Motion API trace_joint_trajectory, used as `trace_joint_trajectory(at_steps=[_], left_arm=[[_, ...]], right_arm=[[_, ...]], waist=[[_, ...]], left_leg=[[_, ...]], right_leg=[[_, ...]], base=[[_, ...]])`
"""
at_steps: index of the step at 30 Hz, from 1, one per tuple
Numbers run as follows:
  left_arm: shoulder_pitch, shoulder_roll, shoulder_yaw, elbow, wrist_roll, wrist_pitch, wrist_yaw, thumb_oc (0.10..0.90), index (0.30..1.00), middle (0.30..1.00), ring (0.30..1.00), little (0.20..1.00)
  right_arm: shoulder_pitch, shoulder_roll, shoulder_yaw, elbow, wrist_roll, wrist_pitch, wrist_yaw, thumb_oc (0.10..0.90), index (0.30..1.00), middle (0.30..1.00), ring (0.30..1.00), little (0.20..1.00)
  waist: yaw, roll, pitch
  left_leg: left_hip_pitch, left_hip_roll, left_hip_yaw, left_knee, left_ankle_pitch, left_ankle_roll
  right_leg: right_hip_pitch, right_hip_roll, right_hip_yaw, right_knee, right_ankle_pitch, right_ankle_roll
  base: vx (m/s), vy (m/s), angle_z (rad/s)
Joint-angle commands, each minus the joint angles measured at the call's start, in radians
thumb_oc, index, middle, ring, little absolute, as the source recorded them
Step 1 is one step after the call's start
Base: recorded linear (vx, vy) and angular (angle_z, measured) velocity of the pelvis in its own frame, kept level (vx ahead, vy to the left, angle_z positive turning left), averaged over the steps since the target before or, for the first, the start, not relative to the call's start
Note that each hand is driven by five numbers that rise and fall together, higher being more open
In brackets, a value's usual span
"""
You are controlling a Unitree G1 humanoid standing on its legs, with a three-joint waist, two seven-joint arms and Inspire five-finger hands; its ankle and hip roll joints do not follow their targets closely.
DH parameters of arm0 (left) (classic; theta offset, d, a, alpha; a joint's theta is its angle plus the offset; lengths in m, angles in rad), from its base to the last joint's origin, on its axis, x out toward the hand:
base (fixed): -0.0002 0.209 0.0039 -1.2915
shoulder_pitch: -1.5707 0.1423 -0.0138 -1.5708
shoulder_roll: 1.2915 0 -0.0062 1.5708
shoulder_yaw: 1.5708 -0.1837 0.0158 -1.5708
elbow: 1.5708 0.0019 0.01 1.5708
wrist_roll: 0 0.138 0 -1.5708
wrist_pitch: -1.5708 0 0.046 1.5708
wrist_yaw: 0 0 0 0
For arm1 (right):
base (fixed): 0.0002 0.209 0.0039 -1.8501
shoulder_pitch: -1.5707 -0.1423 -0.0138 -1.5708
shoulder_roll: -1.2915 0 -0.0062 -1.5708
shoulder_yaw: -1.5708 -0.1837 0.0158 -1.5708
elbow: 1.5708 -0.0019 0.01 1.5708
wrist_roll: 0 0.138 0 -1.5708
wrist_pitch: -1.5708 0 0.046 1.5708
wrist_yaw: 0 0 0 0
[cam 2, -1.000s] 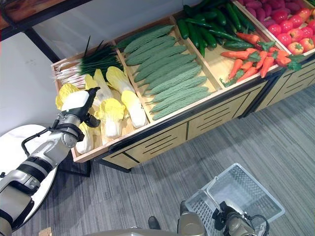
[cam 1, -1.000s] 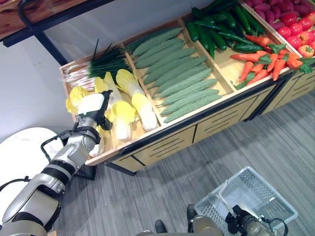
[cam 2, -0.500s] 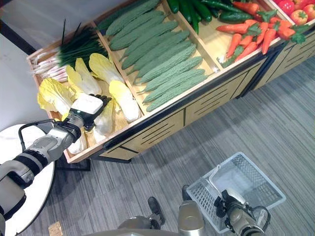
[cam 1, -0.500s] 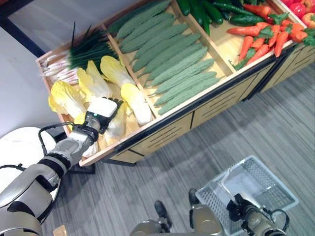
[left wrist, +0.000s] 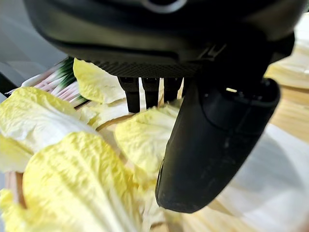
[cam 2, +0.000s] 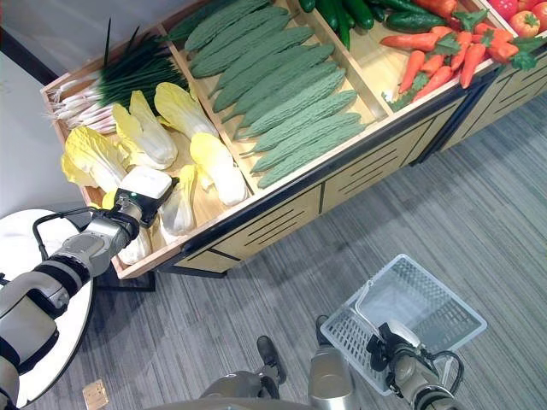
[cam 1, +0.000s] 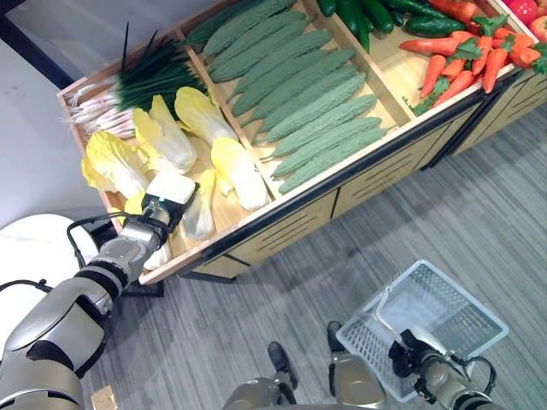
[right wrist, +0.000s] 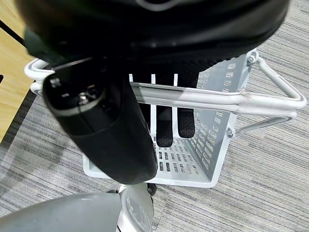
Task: Get the vegetables into the basket
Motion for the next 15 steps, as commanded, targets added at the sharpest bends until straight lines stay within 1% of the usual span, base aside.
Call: trace_joint_trajectory(at_steps=[1,6,10,15], left_arm=[[-0.089,0.019,0.014,0.074,0.025,0.028,0.017,0.4,0.3,0.3,0.3,0.3],[-0.087,-0.001,0.017,0.062,0.015,0.027,0.023,0.4,0.3,0.3,0.3,0.3],[-0.07,-0.019,0.045,0.046,-0.015,0.029,0.03,0.4,0.3,0.3,0.3,0.3],[-0.017,-0.04,0.143,0.005,-0.107,0.044,0.05,0.4,0.3,0.3,0.3,0.3]], right_arm=[[0.033,0.033,0.033,0.03,0.013,-0.013,0.0,0.4,0.3,0.3,0.3,0.3],[0.034,0.036,0.039,0.025,0.014,-0.013,-0.001,0.4,0.3,0.3,0.3,0.3],[0.033,0.041,0.042,0.022,0.01,-0.01,0.0,0.4,0.3,0.3,0.3,0.3],[0.04,0.049,0.031,0.022,0.004,0.004,0.004,0.4,0.3,0.3,0.3,0.3]], waist=[[0.009,-0.064,-0.032],[0.011,-0.077,-0.033],[0.015,-0.083,-0.037],[0.025,-0.085,-0.048]], left_leg=[[-0.023,-0.006,-0.001,0.002,-0.131,-0.027],[-0.034,-0.007,-0.005,0.002,-0.128,-0.026],[-0.031,-0.008,-0.002,0.002,-0.129,-0.025],[-0.005,-0.009,-0.009,0.002,-0.135,-0.023]], right_leg=[[0.005,-0.046,-0.021,-0.138,0.066,0.114],[-0.006,-0.047,-0.019,-0.138,0.071,0.113],[-0.003,-0.049,-0.017,-0.138,0.071,0.112],[0.025,-0.051,-0.024,-0.138,0.063,0.11]], base=[[0.0,0.0,0.0],[-0.04,0.012,-0.02],[-0.03,0.011,0.0],[0.0,0.0,0.0]])
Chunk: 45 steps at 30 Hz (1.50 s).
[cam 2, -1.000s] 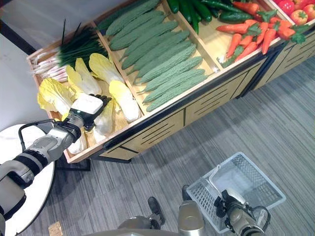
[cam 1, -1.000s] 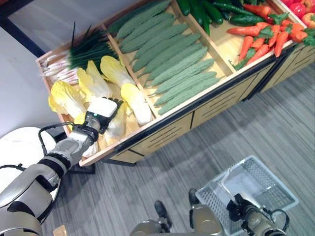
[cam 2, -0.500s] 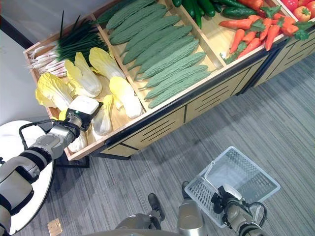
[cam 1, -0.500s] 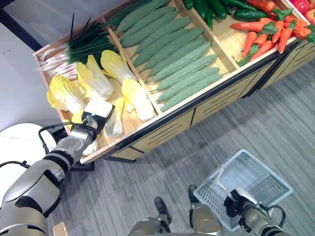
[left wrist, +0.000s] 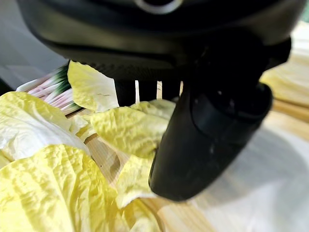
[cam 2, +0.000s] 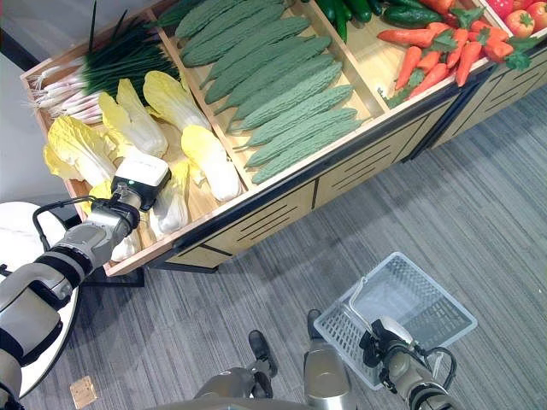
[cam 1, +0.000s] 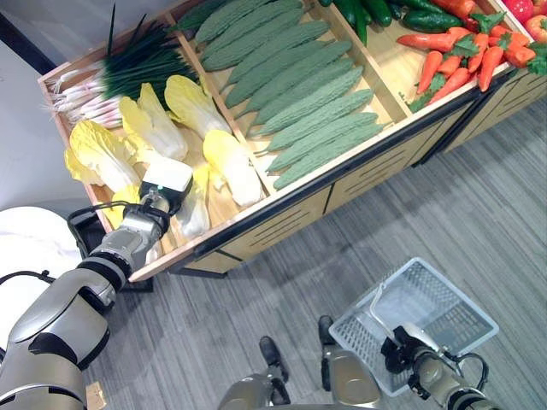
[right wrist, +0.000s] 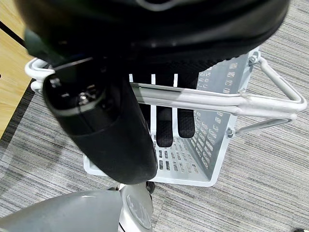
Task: Get the vegetables into the basket
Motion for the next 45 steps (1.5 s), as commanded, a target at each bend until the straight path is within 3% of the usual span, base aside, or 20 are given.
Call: trace_joint_trajectory(at_steps=[1,9,17,22,26,31,35,45], left_arm=[[-0.006,-0.016,0.081,-0.003,-0.093,0.009,0.037,0.4,0.3,0.3,0.3,0.3],[0.165,0.01,0.299,-0.317,-0.181,0.01,0.091,0.4,0.3,0.3,0.3,0.3],[0.3,0.028,0.44,-0.545,-0.178,-0.002,0.1,0.4,0.3,0.3,0.3,0.3],[0.426,-0.03,0.55,-0.676,-0.234,-0.026,0.113,0.4,0.3,0.3,0.3,0.3],[0.632,-0.142,0.686,-0.855,-0.378,-0.076,0.092,0.4,0.3,0.3,0.3,0.3],[0.755,-0.245,0.723,-0.946,-0.56,-0.116,0.016,0.4,0.3,0.3,0.3,0.3],[0.801,-0.302,0.696,-0.997,-0.703,-0.128,-0.051,0.4,0.3,0.3,0.3,0.3],[0.783,-0.277,0.667,-1.021,-0.727,-0.112,-0.087,0.4,0.3,0.3,0.3,0.3]], right_arm=[[0.054,0.026,0.023,0.031,-0.004,0.014,0.0,0.4,0.3,0.3,0.3,0.3],[0.081,0.067,-0.019,0.06,-0.021,0.046,0.022,0.4,0.3,0.3,0.3,0.3],[0.103,0.093,-0.035,0.064,-0.028,0.058,0.044,0.4,0.3,0.3,0.3,0.3],[0.107,0.11,-0.052,0.069,-0.027,0.067,0.05,0.4,0.3,0.3,0.3,0.3],[0.112,0.123,-0.093,0.064,-0.019,0.079,0.054,0.4,0.3,0.3,0.3,0.3],[0.116,0.12,-0.121,0.054,-0.011,0.081,0.055,0.4,0.3,0.3,0.3,0.3],[0.102,0.115,-0.142,0.069,0.002,0.082,0.054,0.4,0.3,0.3,0.3,0.3],[0.117,0.13,-0.158,0.087,0.02,0.085,0.054,0.4,0.3,0.3,0.3,0.3]], waist=[[0.025,-0.044,-0.059],[0.063,-0.065,-0.115],[0.081,-0.085,-0.157],[0.096,-0.094,-0.175],[0.117,-0.103,-0.19],[0.122,-0.105,-0.197],[0.127,-0.109,-0.194],[0.125,-0.129,-0.18]], left_leg=[[0.0,-0.015,-0.012,0.001,-0.137,-0.023],[0.091,-0.014,-0.051,0.001,-0.162,-0.019],[0.137,-0.014,-0.08,0.001,-0.177,-0.016],[0.156,-0.017,-0.096,0.001,-0.184,-0.01],[0.173,-0.027,-0.113,0.001,-0.193,0.002],[0.185,-0.034,-0.126,0.001,-0.2,0.012],[0.192,-0.043,-0.138,0.001,-0.206,0.025],[0.213,-0.064,-0.135,0.001,-0.231,0.055]], right_leg=[[0.036,-0.057,-0.031,-0.141,0.057,0.111],[0.149,-0.053,-0.078,-0.141,0.02,0.107],[0.212,-0.048,-0.098,-0.141,-0.008,0.103],[0.237,-0.05,-0.109,-0.141,-0.015,0.1],[0.265,-0.058,-0.124,-0.141,-0.019,0.097],[0.283,-0.065,-0.131,-0.141,-0.018,0.097],[0.293,-0.073,-0.143,-0.141,-0.014,0.101],[0.304,-0.093,-0.135,-0.13,0.002,0.122]], base=[[0.0,0.0,0.0],[0.0,0.007,0.15],[-0.01,0.027,0.18],[-0.02,0.027,0.09],[-0.02,0.049,0.07],[-0.01,0.049,0.07],[-0.01,0.086,0.03],[-0.01,0.105,0.03]])
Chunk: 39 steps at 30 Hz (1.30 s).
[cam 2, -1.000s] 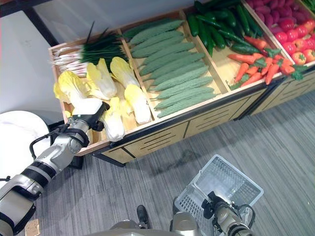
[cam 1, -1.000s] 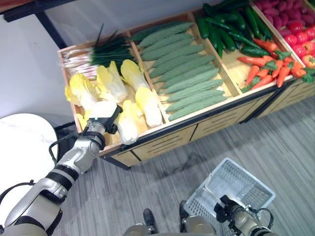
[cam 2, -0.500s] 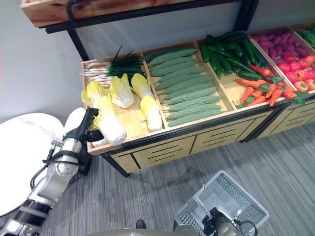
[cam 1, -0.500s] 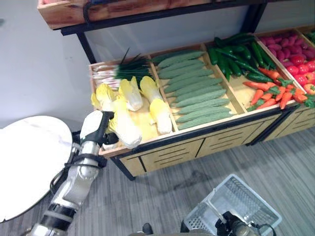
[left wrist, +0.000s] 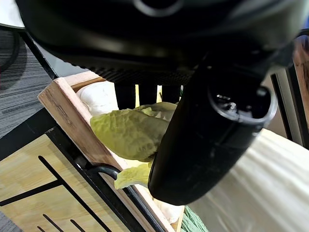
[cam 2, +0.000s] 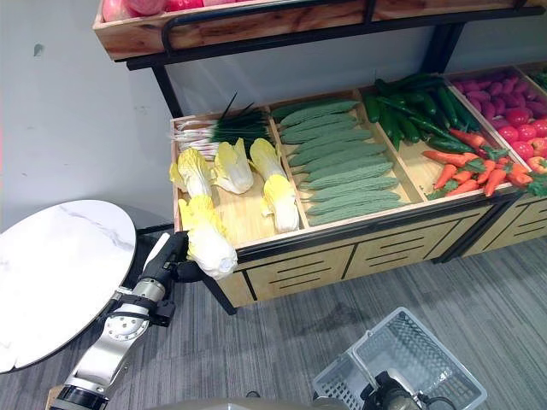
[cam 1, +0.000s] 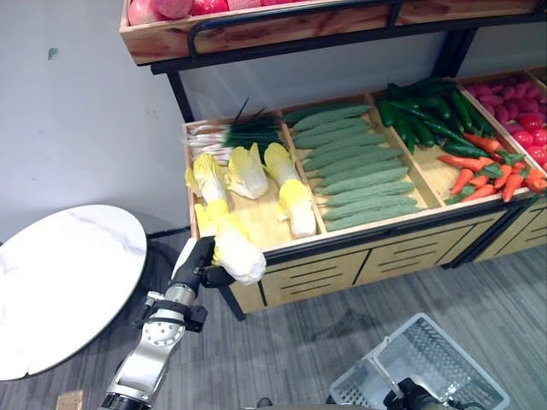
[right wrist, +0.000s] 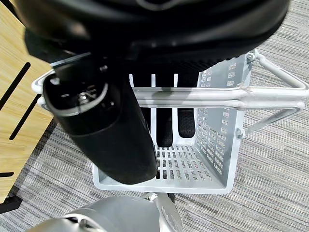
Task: Get the vegetables into the basket
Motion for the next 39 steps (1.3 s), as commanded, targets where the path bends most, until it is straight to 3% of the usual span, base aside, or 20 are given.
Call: trace_joint_trajectory(at_steps=[1,9,16,17,22,23,27,30,33,34,37,38,39], left_arm=[[-0.12,0.063,0.057,-0.183,0.008,-0.103,0.019,0.4,0.3,0.3,0.3,0.3],[-0.185,0.072,0.029,-0.165,0.006,-0.096,0.03,0.4,0.3,0.3,0.3,0.3],[-0.264,0.071,-0.024,-0.133,-0.007,-0.102,0.041,0.4,0.3,0.3,0.3,0.3],[-0.273,0.074,-0.038,-0.131,-0.011,-0.105,0.05,0.4,0.3,0.3,0.3,0.3],[-0.292,0.082,-0.052,-0.127,-0.021,-0.103,0.062,0.4,0.3,0.3,0.3,0.3],[-0.288,0.09,-0.043,-0.131,-0.025,-0.103,0.065,0.4,0.3,0.3,0.3,0.3],[-0.254,0.107,-0.014,-0.162,-0.033,-0.094,0.074,0.4,0.3,0.3,0.3,0.3],[-0.228,0.119,0.007,-0.173,-0.02,-0.09,0.076,0.4,0.3,0.3,0.3,0.3],[-0.189,0.125,0.044,-0.185,-0.014,-0.09,0.08,0.4,0.3,0.3,0.3,0.3],[-0.157,0.129,0.079,-0.19,-0.012,-0.089,0.084,0.4,0.3,0.3,0.3,0.3],[-0.146,0.126,0.092,-0.193,-0.009,-0.088,0.083,0.4,0.3,0.3,0.3,0.3],[-0.122,0.123,0.111,-0.194,-0.002,-0.088,0.088,0.4,0.3,0.3,0.3,0.3],[-0.115,0.118,0.108,-0.194,-0.004,-0.088,0.086,0.4,0.3,0.3,0.3,0.3]], right_arm=[[-0.038,0.028,0.011,0.05,0.028,-0.011,0.0,0.4,0.3,0.3,0.3,0.3],[-0.029,0.039,-0.011,0.035,0.052,-0.011,-0.012,0.4,0.3,0.3,0.3,0.3],[-0.048,0.037,-0.011,0.008,0.06,-0.009,-0.02,0.4,0.3,0.3,0.3,0.3],[-0.054,0.039,-0.001,0.001,0.052,-0.01,-0.02,0.4,0.3,0.3,0.3,0.3],[-0.054,0.042,0.009,-0.011,0.048,-0.015,-0.027,0.4,0.3,0.3,0.3,0.3],[-0.056,0.046,0.011,-0.009,0.041,-0.014,-0.027,0.4,0.3,0.3,0.3,0.3],[-0.072,0.057,0.024,-0.005,0.011,-0.012,-0.028,0.4,0.3,0.3,0.3,0.3],[-0.088,0.062,0.036,-0.003,-0.005,-0.009,-0.024,0.4,0.3,0.3,0.3,0.3],[-0.106,0.059,0.05,-0.012,-0.031,-0.009,-0.016,0.4,0.3,0.3,0.3,0.3],[-0.114,0.06,0.055,-0.017,-0.044,-0.008,-0.012,0.4,0.3,0.3,0.3,0.3],[-0.12,0.06,0.061,-0.016,-0.055,-0.008,-0.011,0.4,0.3,0.3,0.3,0.3],[-0.132,0.054,0.071,-0.016,-0.08,-0.009,-0.011,0.4,0.3,0.3,0.3,0.3],[-0.13,0.05,0.074,-0.02,-0.085,-0.012,-0.011,0.4,0.3,0.3,0.3,0.3]], waist=[[0.006,-0.104,-0.009],[-0.009,-0.117,0.025],[-0.031,-0.107,0.061],[-0.038,-0.098,0.07],[-0.041,-0.065,0.086],[-0.034,-0.056,0.081],[-0.016,-0.06,0.051],[0.001,-0.073,0.023],[0.04,-0.089,0.013],[0.069,-0.101,0.013],[0.081,-0.103,0.017],[0.097,-0.1,0.033],[0.088,-0.098,0.04]], left_leg=[[0.059,-0.057,0.003,0.001,-0.157,0.034],[0.004,-0.073,0.037,0.111,-0.207,0.06],[-0.048,-0.077,0.131,0.167,-0.239,0.082],[-0.052,-0.066,0.182,0.163,-0.243,0.086],[-0.042,-0.038,0.211,0.157,-0.239,0.075],[-0.039,-0.029,0.238,0.148,-0.236,0.071],[-0.035,-0.018,0.29,0.121,-0.224,0.054],[-0.048,-0.007,0.33,0.125,-0.222,0.04],[-0.077,0.013,0.387,0.171,-0.228,0.028],[-0.106,0.038,0.42,0.207,-0.217,0.009],[-0.109,0.054,0.446,0.228,-0.211,0.0],[-0.121,0.075,0.467,0.239,-0.191,-0.02],[-0.133,0.091,0.458,0.249,-0.171,-0.037]], right_leg=[[0.053,-0.081,0.004,-0.044,-0.02,0.101],[0.01,-0.107,0.045,-0.011,0.021,0.122],[-0.08,-0.118,0.116,-0.009,0.166,0.171],[-0.116,-0.127,0.098,0.001,0.197,0.18],[-0.101,-0.179,-0.05,0.145,0.066,0.155],[-0.077,-0.21,-0.117,0.187,0.04,0.144],[0.009,-0.253,-0.229,0.196,0.058,0.147],[0.064,-0.26,-0.254,0.168,0.098,0.153],[0.11,-0.275,-0.322,0.111,0.146,0.169],[0.108,-0.271,-0.355,0.063,0.126,0.171],[0.107,-0.272,-0.388,0.052,0.105,0.164],[0.094,-0.27,-0.426,0.042,0.079,0.159],[0.086,-0.254,-0.411,0.043,0.046,0.14]], base=[[0.0,0.115,-0.01],[-0.02,0.136,-0.16],[-0.06,0.131,-0.36],[-0.03,0.098,-0.79],[0.0,0.038,-0.66],[0.02,-0.041,-0.21],[0.03,-0.111,-0.46],[0.01,-0.247,-0.6],[-0.06,-0.303,-0.55],[-0.09,-0.363,-0.57],[-0.08,-0.281,-0.87],[-0.14,-0.402,-0.97],[-0.18,-0.562,-1.14]])
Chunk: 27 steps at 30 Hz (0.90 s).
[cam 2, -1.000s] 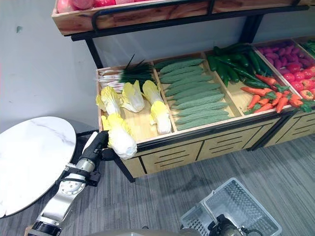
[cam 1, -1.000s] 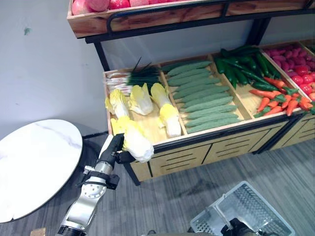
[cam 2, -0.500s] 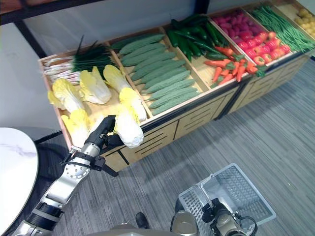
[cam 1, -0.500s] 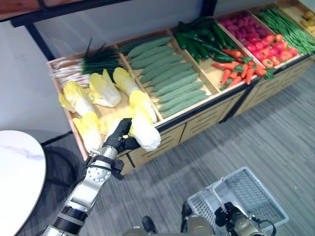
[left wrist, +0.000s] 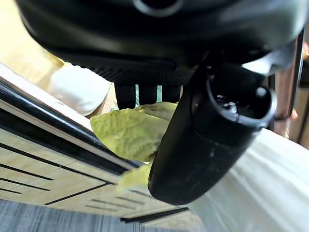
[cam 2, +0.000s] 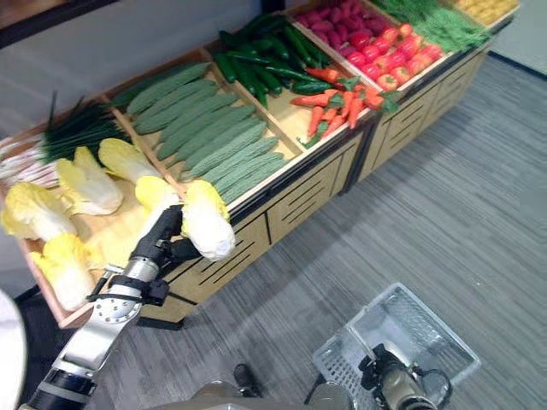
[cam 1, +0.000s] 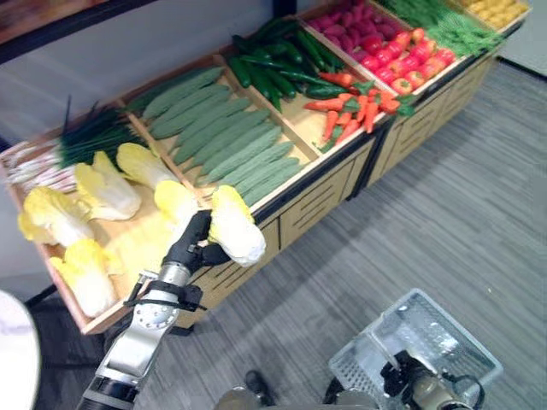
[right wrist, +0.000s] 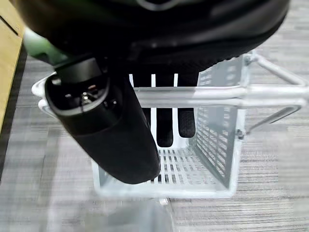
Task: Get the vegetables into the basket
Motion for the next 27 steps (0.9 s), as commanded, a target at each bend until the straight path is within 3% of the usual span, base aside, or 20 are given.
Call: trace_joint_trajectory(at_steps=[1,5,8,10,19,23,27], left_arm=[[-0.071,0.02,0.057,-0.133,0.018,-0.091,0.033,0.4,0.3,0.3,0.3,0.3],[-0.051,0.0,0.065,-0.117,0.019,-0.092,0.025,0.4,0.3,0.3,0.3,0.3],[-0.044,-0.011,0.07,-0.105,0.016,-0.091,0.017,0.4,0.3,0.3,0.3,0.3],[-0.044,-0.012,0.069,-0.104,0.016,-0.091,0.017,0.4,0.3,0.3,0.3,0.3],[-0.066,-0.042,0.059,-0.067,0.017,-0.097,0.019,0.4,0.3,0.3,0.3,0.3],[-0.072,-0.051,0.051,-0.03,0.003,-0.102,0.027,0.4,0.3,0.3,0.3,0.3],[-0.052,-0.067,0.065,0.025,-0.002,-0.103,0.043,0.4,0.3,0.3,0.3,0.3]], right_arm=[[-0.036,0.029,0.008,0.022,-0.037,-0.021,-0.006,0.4,0.3,0.3,0.3,0.3],[-0.009,0.008,-0.006,0.018,-0.039,-0.02,-0.006,0.4,0.3,0.3,0.3,0.3],[0.017,-0.009,-0.031,0.011,-0.025,-0.02,-0.012,0.4,0.3,0.3,0.3,0.3],[0.018,-0.01,-0.031,0.011,-0.025,-0.02,-0.012,0.4,0.3,0.3,0.3,0.3],[0.051,-0.045,-0.092,0.029,0.019,-0.024,-0.037,0.4,0.3,0.3,0.3,0.3],[0.042,-0.05,-0.1,0.027,0.05,-0.031,-0.055,0.4,0.3,0.3,0.3,0.3],[0.039,-0.055,-0.086,0.005,0.06,-0.046,-0.066,0.4,0.3,0.3,0.3,0.3]], waist=[[-0.021,-0.015,-0.001],[-0.057,0.01,0.013],[-0.088,0.029,0.026],[-0.087,0.03,0.026],[-0.147,0.099,0.041],[-0.162,0.11,0.055],[-0.166,0.097,0.07]], left_leg=[[-0.071,-0.017,-0.013,0.07,-0.117,-0.038],[-0.056,0.008,-0.012,0.021,-0.039,-0.083],[-0.031,0.01,-0.008,-0.051,0.019,-0.108],[-0.027,0.009,-0.006,-0.058,0.024,-0.109],[0.023,0.004,0.039,-0.153,0.087,-0.14],[0.014,0.031,0.046,-0.178,0.135,-0.169],[0.01,0.075,0.038,-0.178,0.17,-0.198]], right_leg=[[0.226,-0.075,0.015,-0.234,0.118,0.137],[0.246,-0.017,0.021,-0.286,0.05,0.103],[0.245,0.018,0.039,-0.32,0.035,0.095],[0.246,0.019,0.04,-0.323,0.037,0.094],[0.199,0.039,0.117,-0.325,0.024,0.096],[0.149,0.079,0.171,-0.325,0.02,0.074],[0.112,0.139,0.239,-0.325,-0.006,0.044]], base=[[-0.1,-0.43,-0.94],[-0.07,-0.355,-0.17],[-0.06,-0.265,-0.08],[-0.02,-0.117,-0.18],[-0.02,-0.126,-0.24],[-0.06,-0.244,-0.33],[-0.03,-0.413,-0.53]])
